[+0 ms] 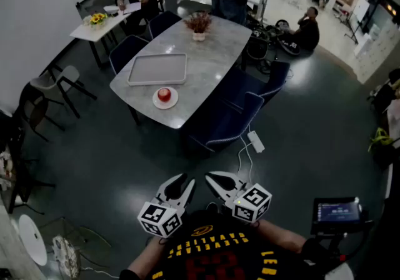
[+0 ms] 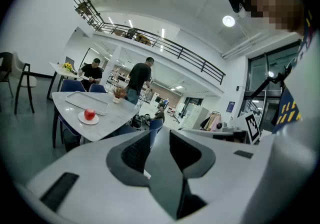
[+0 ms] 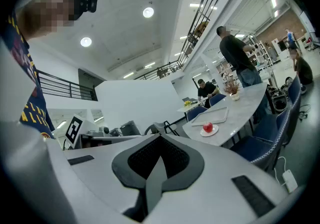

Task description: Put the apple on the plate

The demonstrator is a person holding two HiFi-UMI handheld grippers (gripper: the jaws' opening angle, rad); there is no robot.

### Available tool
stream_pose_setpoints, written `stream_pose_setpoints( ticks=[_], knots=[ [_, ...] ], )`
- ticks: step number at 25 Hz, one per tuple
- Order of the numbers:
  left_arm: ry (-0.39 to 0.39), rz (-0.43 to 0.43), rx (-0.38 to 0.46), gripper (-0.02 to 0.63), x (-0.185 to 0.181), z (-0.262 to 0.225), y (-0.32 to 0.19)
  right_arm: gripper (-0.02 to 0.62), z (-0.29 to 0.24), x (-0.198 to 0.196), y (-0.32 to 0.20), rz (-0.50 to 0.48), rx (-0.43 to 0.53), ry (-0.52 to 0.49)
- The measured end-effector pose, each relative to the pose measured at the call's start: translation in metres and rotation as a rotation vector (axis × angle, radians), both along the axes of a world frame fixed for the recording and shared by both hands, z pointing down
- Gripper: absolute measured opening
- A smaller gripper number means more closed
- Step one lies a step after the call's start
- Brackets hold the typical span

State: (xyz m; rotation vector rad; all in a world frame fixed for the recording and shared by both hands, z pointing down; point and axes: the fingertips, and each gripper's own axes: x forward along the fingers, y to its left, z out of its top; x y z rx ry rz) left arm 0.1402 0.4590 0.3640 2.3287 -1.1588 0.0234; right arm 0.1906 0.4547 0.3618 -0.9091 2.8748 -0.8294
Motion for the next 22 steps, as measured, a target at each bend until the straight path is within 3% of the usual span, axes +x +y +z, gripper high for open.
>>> stream_pose_setpoints(
  ticks=[5,13,22],
  knots=[
    [0.005,0.034,0.046,0.123,0.014,-0.001,-0.028,0.006,0.001,0.012,-0.026,0.025,0.054,0.011],
    [-0.016,0.011,0.023,0.123,0.011,0.008,-0.03,0.006,0.008,0.006,-0.03,0.002,0.032,-0.003],
    [-0.014,-0.043,-0.007,0.123,-0.019,0.018,-0.043,0.006,0.027,-0.014,-0.047,0.002,-0.026,0.0]
  ],
)
